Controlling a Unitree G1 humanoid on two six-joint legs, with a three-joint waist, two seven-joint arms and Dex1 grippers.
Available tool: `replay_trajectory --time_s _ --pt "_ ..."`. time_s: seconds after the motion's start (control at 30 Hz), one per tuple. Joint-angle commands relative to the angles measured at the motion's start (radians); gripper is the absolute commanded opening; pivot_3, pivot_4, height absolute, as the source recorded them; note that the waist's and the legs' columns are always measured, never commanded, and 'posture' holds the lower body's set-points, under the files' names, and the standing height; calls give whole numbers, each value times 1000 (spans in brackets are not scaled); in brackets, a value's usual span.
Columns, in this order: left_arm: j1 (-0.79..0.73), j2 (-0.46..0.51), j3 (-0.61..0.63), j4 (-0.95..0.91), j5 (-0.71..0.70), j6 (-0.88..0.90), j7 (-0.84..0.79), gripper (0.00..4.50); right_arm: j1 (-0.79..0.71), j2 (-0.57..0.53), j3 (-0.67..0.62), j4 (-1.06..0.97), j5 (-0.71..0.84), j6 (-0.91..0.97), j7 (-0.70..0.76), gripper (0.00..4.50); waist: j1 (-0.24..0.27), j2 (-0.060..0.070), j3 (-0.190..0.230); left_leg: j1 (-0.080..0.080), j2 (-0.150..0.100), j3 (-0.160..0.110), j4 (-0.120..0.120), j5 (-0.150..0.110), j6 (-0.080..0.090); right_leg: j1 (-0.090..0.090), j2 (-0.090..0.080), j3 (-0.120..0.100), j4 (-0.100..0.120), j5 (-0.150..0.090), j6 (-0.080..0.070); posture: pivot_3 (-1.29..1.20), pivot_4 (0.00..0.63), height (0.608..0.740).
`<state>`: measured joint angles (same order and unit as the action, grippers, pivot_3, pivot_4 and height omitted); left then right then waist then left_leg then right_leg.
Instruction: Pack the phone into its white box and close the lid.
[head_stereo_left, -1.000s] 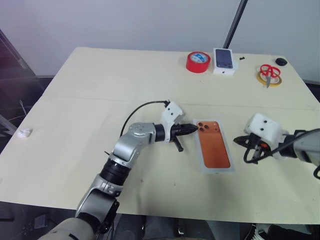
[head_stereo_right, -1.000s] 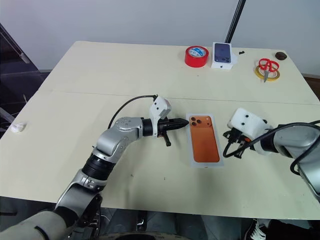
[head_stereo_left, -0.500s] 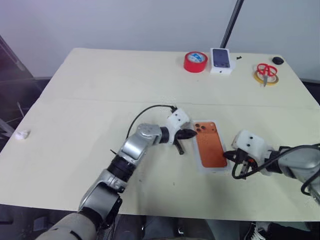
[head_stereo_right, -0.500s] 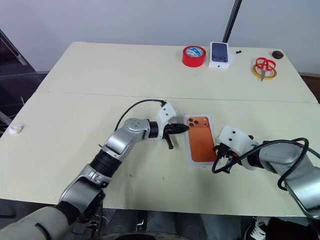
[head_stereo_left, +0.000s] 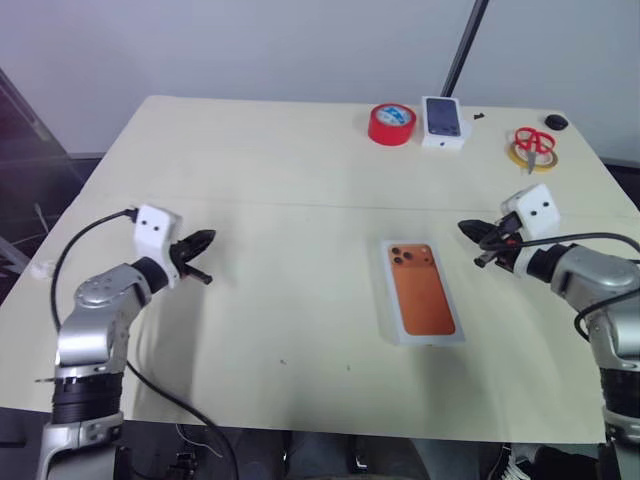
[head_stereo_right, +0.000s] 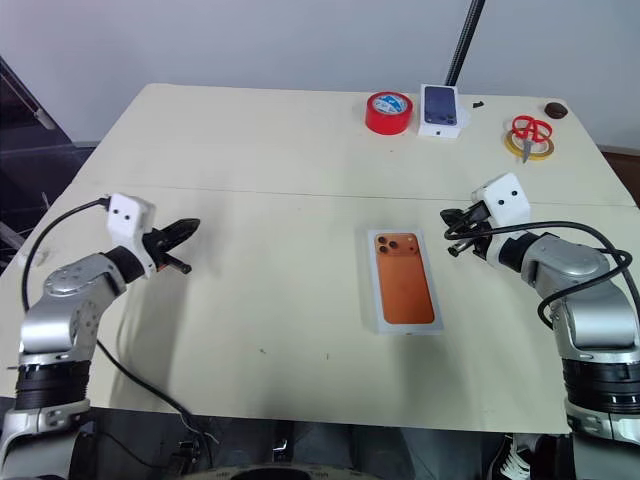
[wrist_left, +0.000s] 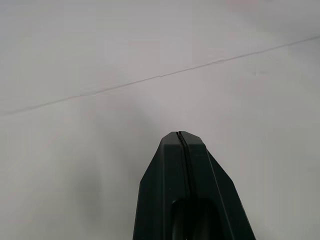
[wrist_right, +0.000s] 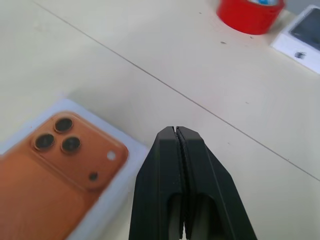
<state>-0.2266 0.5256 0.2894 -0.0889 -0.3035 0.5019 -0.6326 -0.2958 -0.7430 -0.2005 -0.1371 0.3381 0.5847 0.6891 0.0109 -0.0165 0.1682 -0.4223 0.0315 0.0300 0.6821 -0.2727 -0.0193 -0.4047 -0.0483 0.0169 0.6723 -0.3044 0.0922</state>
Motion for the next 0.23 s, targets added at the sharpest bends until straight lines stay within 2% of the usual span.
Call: replay_trajectory --time_s 0.03,0.23 --pt "25 9 35 -55 -25 -4 26 0 -6 7 9 10 1 -49 26 54 1 0 0 0 0 0 0 0 0 0 0 0 0 0 0 0 150 718" --pt "45 -1 8 -86 -33 -1 48 0 -14 18 35 23 -3 -75 41 54 -1 0 0 0 0 0 0 0 0 0 0 0 0 0 0 0 150 718"
